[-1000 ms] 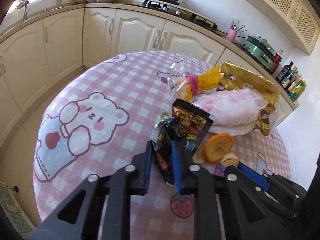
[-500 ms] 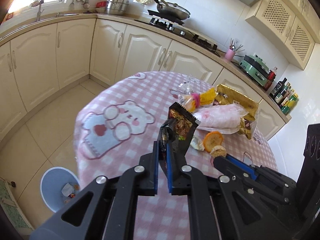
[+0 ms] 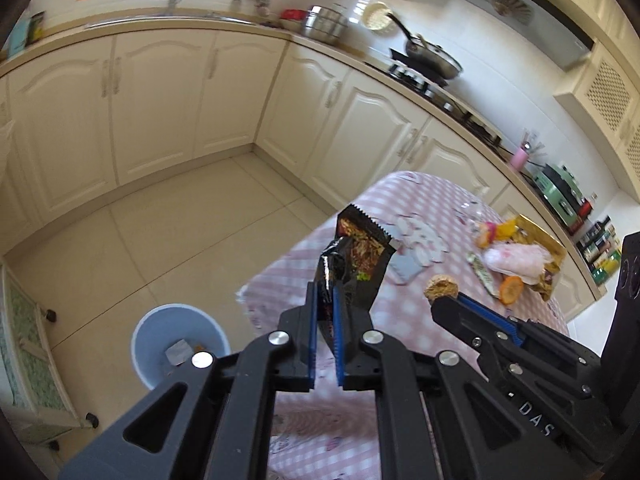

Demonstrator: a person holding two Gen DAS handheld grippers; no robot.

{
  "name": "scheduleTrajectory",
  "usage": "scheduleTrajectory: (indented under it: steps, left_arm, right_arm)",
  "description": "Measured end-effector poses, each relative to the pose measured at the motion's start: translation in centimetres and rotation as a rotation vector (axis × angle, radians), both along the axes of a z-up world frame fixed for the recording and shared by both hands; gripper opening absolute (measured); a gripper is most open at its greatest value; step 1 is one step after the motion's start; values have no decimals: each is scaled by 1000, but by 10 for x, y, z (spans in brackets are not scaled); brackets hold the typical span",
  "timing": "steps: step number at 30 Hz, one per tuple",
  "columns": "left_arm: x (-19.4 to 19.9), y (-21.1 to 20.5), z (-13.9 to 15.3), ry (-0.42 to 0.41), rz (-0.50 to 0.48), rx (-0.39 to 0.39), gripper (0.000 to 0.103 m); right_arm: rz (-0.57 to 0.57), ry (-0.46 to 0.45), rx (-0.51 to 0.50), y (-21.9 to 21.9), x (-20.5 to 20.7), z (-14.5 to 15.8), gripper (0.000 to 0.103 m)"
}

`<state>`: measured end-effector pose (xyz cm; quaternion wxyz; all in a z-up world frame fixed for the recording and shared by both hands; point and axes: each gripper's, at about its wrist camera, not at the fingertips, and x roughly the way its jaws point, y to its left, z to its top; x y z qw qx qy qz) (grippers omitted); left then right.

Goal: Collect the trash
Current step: 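Carry both items over the blue bin and open both tools to drop them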

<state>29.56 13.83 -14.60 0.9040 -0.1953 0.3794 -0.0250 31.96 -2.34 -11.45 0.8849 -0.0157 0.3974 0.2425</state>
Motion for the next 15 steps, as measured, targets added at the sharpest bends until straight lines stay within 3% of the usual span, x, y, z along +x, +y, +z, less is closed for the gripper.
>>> scheduleTrajectory:
  steps: [8, 15]
  left_arm:
    - [-21, 81, -27, 61, 138, -6, 6]
    - [-22, 129, -63, 131, 221, -18, 6]
  right_arm:
    - [124, 52, -33, 88, 0, -30, 13]
    - [189, 113, -57, 136, 6, -64, 13]
